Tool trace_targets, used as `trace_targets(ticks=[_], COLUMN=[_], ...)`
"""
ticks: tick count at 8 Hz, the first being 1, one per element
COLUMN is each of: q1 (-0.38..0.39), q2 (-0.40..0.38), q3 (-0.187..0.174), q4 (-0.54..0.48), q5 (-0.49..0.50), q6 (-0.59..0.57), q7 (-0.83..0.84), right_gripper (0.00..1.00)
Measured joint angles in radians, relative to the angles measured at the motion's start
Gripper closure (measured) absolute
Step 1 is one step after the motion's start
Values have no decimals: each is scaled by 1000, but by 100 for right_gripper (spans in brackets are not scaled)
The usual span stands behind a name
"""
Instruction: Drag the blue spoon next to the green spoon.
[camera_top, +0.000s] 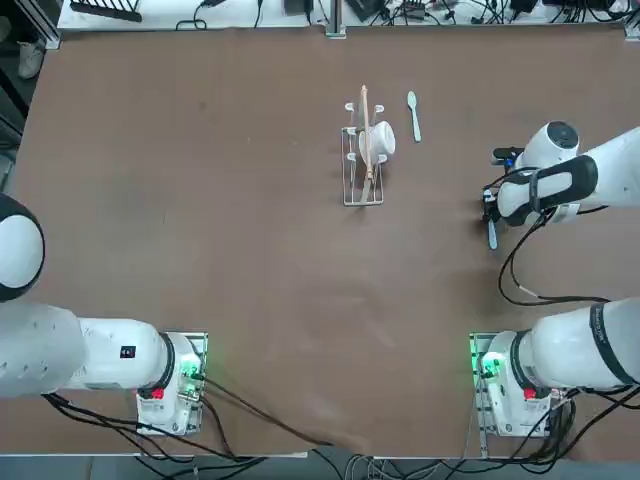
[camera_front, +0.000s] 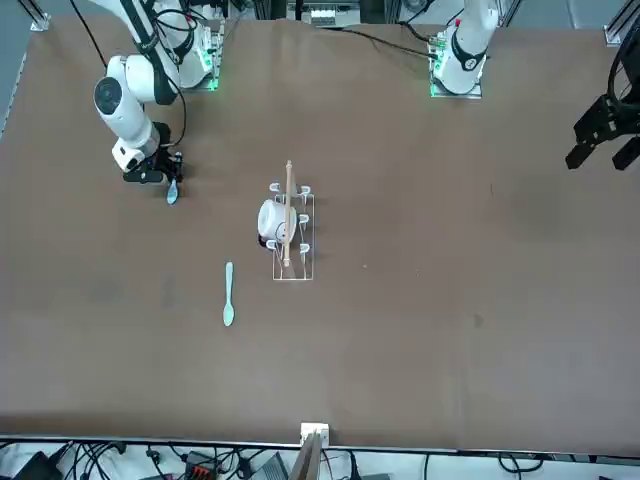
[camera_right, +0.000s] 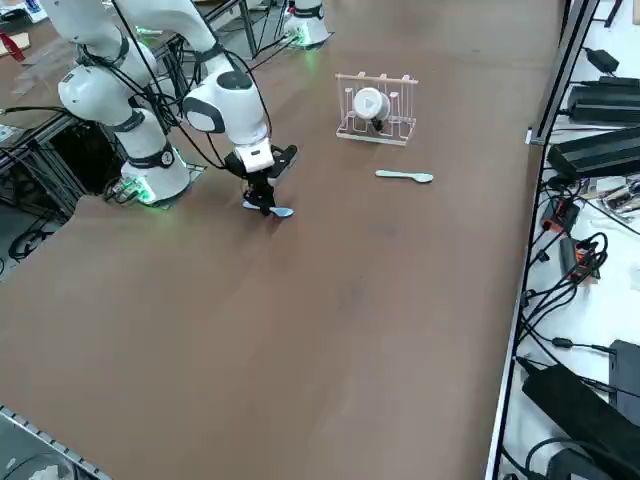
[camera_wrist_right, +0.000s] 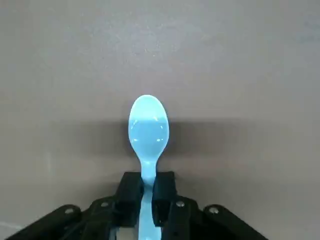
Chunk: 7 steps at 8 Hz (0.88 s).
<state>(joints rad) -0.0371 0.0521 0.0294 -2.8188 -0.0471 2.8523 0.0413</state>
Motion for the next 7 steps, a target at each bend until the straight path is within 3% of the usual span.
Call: trace_targets(ticks=[3,7], q1=[0,1], q2=[-1,-13], q3=[0,1], q4=[31,152], q5=[0,0], q6=[10,-8], q7=[-1,-1], right_gripper=[85,85])
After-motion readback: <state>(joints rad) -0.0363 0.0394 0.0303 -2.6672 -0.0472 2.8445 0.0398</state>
